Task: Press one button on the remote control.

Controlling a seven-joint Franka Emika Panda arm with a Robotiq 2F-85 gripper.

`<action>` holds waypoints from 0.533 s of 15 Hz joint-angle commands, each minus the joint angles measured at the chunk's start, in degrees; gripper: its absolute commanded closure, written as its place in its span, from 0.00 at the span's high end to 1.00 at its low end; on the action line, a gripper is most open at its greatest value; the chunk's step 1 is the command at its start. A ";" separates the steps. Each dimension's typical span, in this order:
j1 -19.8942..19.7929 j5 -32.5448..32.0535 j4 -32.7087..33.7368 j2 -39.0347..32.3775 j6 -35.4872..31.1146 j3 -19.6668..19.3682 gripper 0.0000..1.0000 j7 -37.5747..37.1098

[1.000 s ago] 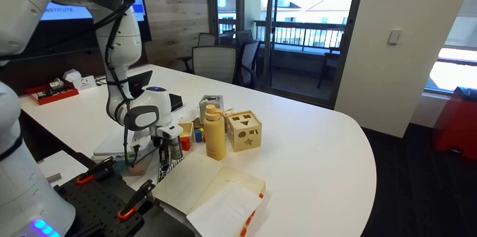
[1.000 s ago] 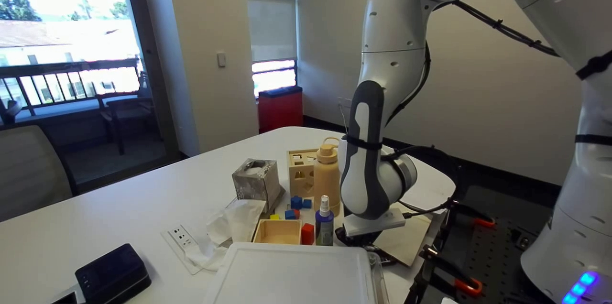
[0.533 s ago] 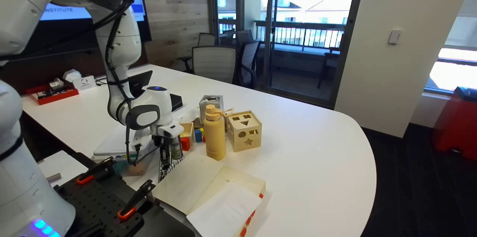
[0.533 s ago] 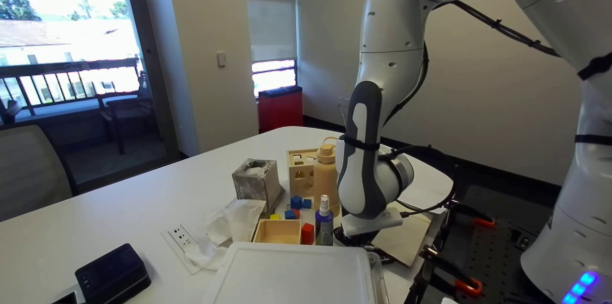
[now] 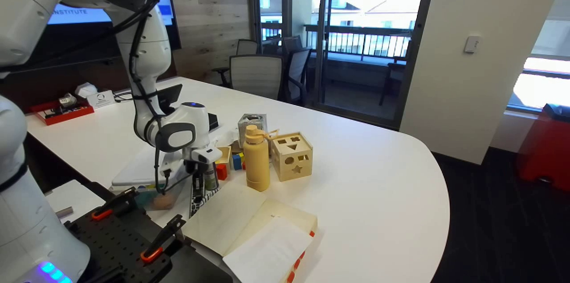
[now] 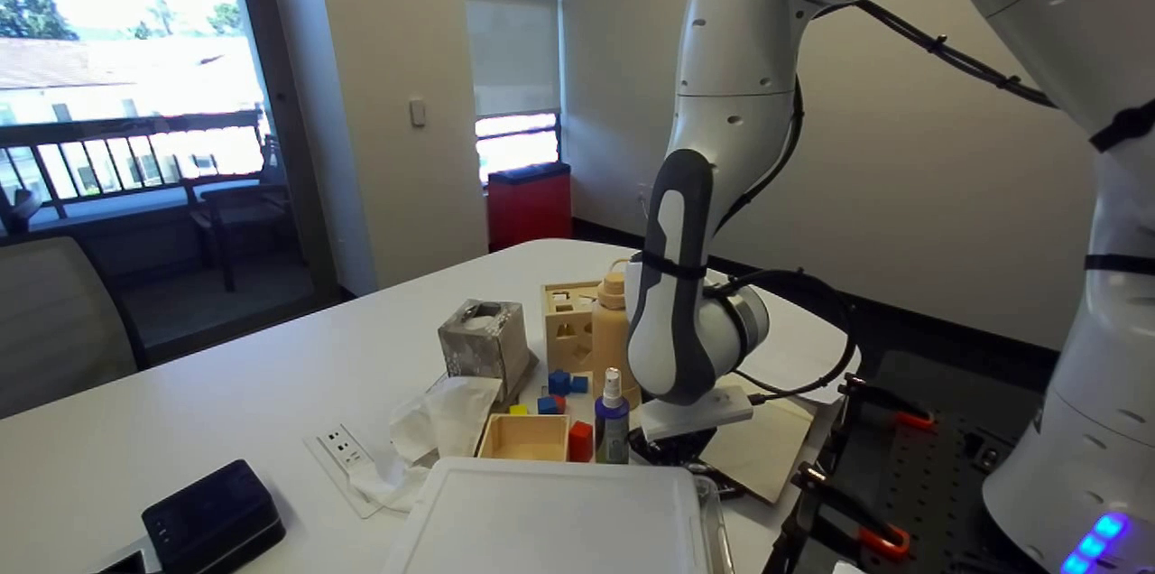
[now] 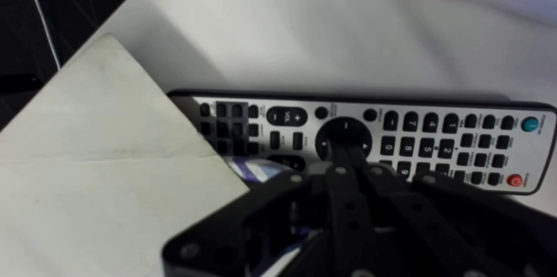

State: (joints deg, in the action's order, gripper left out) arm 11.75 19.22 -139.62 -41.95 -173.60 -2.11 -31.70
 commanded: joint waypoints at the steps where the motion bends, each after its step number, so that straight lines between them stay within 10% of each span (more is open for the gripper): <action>1: -0.23 0.82 2.92 -4.63 1.53 0.21 0.00 0.18; 8: -2.41 0.97 3.72 -6.40 1.48 1.71 0.00 1.12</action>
State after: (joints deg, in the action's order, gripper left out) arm 11.33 19.22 -139.29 -42.02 -172.92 -1.95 -31.70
